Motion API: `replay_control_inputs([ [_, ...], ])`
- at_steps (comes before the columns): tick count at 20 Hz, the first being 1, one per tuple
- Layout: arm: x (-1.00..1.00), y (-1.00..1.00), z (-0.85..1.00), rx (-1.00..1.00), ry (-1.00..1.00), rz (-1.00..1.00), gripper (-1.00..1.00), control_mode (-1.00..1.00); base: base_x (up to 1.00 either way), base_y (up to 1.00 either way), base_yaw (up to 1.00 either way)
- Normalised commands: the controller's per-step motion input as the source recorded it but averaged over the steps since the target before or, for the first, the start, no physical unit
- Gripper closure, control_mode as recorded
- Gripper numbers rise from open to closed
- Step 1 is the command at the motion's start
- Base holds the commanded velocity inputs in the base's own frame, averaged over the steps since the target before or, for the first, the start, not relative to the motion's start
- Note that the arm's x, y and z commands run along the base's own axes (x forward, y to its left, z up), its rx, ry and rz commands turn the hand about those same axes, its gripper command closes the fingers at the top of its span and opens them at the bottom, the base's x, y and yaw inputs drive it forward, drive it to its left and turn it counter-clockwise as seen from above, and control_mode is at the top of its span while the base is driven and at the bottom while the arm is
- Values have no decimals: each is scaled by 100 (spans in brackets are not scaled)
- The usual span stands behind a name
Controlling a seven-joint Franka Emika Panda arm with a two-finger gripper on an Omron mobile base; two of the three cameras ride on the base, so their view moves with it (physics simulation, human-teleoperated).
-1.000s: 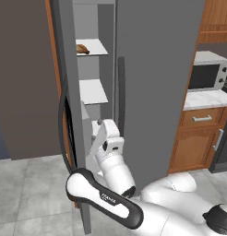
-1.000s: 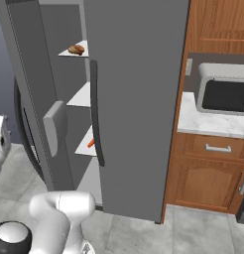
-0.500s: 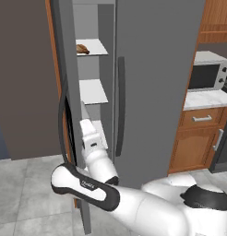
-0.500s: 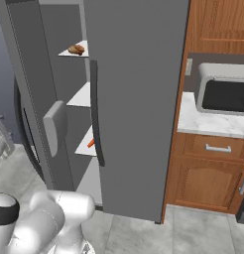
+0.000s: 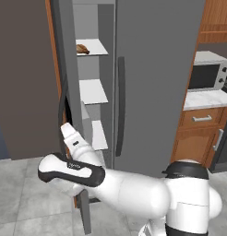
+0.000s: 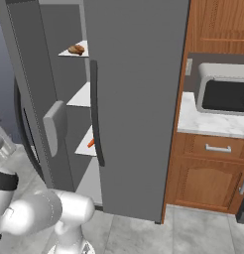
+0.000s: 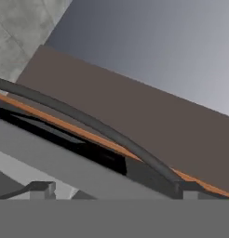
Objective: There's a chicken drumstick in the fridge that needs to be moved to the freezer for freezing. Pick up the chicken drumstick from the fridge, place it on any shelf in the freezer, and close the fridge and freezer doors when done.
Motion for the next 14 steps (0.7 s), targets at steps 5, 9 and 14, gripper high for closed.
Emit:
replay_control_inputs([
  [5, -78, 46, -13, 0, 6, -10, -100, -100, 0, 0, 0],
  [9, -35, 50, -23, -9, 11, -10, -100, -100, 0, 0, 0],
  [14, 9, 36, 0, -19, 12, -16, -100, -100, 0, 0, 0],
])
